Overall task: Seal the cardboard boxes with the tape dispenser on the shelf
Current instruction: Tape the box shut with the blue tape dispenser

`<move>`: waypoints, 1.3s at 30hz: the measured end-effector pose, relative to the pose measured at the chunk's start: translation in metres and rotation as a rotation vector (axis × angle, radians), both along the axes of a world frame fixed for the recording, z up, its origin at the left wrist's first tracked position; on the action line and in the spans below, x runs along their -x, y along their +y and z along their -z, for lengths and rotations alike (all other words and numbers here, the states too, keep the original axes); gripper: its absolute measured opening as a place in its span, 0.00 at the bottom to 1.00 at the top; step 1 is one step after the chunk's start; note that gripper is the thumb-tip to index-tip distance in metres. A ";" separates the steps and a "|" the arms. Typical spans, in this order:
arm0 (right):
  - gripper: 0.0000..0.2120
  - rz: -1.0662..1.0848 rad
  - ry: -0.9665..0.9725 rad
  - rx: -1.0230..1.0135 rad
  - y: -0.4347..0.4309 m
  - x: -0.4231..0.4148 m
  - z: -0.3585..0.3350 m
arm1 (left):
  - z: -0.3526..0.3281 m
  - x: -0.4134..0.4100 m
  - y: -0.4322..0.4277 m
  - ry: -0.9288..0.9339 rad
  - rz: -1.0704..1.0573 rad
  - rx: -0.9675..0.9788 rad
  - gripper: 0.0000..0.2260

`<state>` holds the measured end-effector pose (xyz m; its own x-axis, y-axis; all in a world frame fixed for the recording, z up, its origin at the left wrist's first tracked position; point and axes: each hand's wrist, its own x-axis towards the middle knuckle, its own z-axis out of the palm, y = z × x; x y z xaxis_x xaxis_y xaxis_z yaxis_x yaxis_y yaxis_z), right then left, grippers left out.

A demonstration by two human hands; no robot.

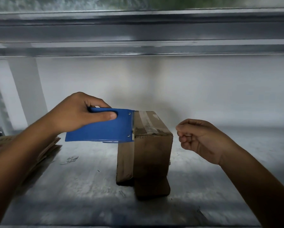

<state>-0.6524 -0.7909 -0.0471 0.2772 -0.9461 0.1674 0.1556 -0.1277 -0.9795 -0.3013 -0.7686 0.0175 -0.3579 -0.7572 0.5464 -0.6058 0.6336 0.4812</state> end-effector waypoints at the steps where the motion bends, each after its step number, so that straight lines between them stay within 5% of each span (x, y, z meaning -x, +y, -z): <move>1: 0.09 -0.006 -0.002 -0.007 0.001 0.001 0.001 | 0.000 0.000 0.002 0.008 -0.011 -0.012 0.10; 16: 0.16 -0.050 0.024 -0.115 -0.009 -0.002 0.020 | 0.010 0.005 0.011 0.015 -0.112 -0.164 0.16; 20: 0.07 -0.188 0.051 -0.092 -0.012 0.000 0.032 | 0.021 0.005 0.009 0.026 -0.107 -0.191 0.15; 27: 0.13 -0.137 0.300 0.247 -0.024 -0.001 0.050 | 0.036 0.010 0.006 0.055 -0.080 -0.228 0.20; 33: 0.23 -0.011 0.861 0.456 -0.027 0.007 0.045 | 0.037 0.006 0.004 0.064 -0.076 -0.209 0.14; 36: 0.08 0.193 0.691 0.628 -0.027 0.007 0.043 | 0.038 0.004 0.002 0.061 -0.076 -0.192 0.10; 39: 0.17 0.287 0.484 0.822 -0.022 -0.008 0.033 | 0.038 0.003 0.001 0.062 -0.071 -0.192 0.10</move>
